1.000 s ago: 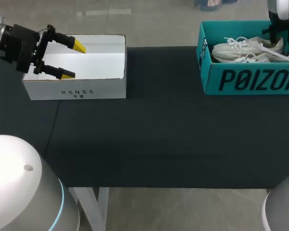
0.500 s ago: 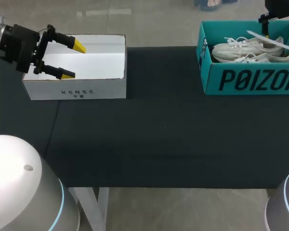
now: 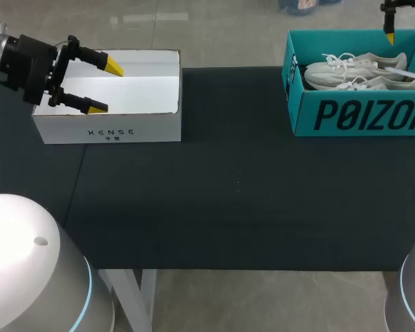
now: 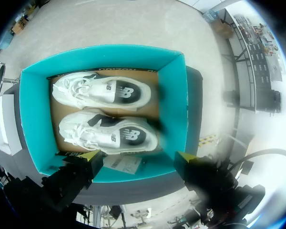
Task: Take the shoe out of the shoebox, open the shoe tongue, remove and reinsert the insole, then place the shoe into the shoebox
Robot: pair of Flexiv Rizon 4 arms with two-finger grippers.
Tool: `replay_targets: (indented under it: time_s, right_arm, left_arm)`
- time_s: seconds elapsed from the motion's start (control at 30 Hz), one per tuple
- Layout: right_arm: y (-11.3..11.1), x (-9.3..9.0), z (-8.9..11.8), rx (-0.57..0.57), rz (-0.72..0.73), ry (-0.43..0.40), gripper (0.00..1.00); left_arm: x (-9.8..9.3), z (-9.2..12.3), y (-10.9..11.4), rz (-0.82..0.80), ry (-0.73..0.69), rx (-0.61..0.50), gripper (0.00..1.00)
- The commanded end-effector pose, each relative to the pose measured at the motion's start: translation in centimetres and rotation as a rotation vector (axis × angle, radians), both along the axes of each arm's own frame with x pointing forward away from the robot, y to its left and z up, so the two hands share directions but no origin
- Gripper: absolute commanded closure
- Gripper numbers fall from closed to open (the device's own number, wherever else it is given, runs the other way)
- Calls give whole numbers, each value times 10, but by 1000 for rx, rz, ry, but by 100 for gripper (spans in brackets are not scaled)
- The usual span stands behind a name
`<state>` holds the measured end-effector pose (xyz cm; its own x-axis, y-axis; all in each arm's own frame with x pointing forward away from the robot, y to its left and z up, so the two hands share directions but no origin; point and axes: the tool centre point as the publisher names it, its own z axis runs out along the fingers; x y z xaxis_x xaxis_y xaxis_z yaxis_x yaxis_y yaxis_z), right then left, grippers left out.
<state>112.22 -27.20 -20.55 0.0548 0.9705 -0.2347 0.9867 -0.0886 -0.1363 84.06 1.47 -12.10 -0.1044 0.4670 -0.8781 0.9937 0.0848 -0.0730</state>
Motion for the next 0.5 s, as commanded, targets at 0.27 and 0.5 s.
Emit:
replay_targets:
  time_s: [0.27, 0.5]
  right_arm:
    - [9, -41, 5, -33, 38, -155, 0]
    - [9, -41, 5, -33, 38, -155, 0]
  left_arm:
    - [0, 0, 0, -1, 0, 2, 0]
    - [26, 1, -24, 455, 112, 32, 0]
